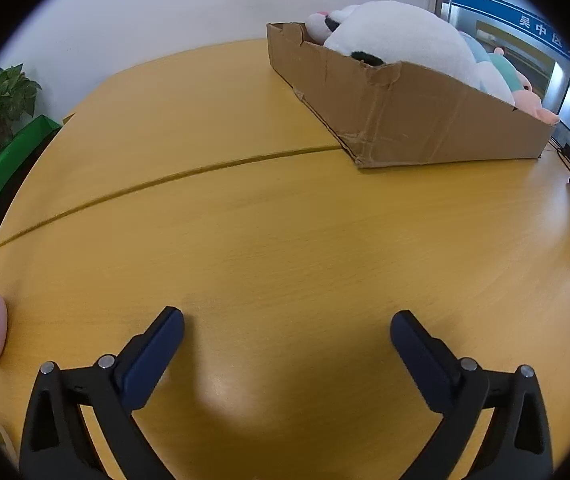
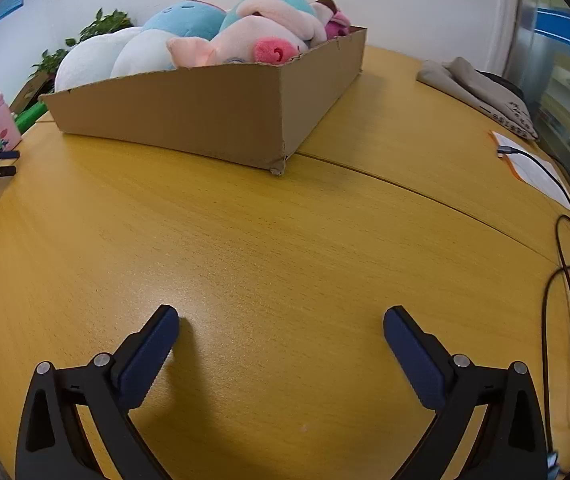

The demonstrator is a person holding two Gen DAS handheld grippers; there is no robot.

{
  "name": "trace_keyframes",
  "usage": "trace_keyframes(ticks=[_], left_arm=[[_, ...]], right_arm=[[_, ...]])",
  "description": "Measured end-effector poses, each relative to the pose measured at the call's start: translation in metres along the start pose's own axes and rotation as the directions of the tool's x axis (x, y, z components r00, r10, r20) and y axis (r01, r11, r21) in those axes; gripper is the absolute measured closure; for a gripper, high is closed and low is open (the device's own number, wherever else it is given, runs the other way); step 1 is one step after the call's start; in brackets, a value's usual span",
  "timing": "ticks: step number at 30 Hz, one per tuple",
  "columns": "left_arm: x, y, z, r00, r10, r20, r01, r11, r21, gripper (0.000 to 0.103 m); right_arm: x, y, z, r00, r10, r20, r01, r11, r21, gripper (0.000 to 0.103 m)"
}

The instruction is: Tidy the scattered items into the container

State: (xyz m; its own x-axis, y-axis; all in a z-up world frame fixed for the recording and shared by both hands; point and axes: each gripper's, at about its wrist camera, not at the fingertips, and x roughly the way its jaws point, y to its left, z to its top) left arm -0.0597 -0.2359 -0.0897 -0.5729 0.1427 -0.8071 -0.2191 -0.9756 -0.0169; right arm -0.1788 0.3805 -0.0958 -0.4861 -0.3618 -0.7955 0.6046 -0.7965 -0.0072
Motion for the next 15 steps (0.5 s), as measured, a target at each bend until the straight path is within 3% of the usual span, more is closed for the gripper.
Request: trace_keyframes(ticks=[8,15], left_arm=[[0.002,0.037,0.011,0.996,-0.085,-0.011,0.085,0.988,0.131,0.000],[-0.002,0.042,0.011,0.985,-0.170,-0.030,0.172,0.953,0.247,0.000]], right_arm=[[0.008,-0.023,0.013,0.999,0.045,-0.005,-0.045,0.996,-0.075,0.000],[0.008,-0.025,0.018,0.998,0.061,-0.010,-0.062,0.993,-0.104,0.000]])
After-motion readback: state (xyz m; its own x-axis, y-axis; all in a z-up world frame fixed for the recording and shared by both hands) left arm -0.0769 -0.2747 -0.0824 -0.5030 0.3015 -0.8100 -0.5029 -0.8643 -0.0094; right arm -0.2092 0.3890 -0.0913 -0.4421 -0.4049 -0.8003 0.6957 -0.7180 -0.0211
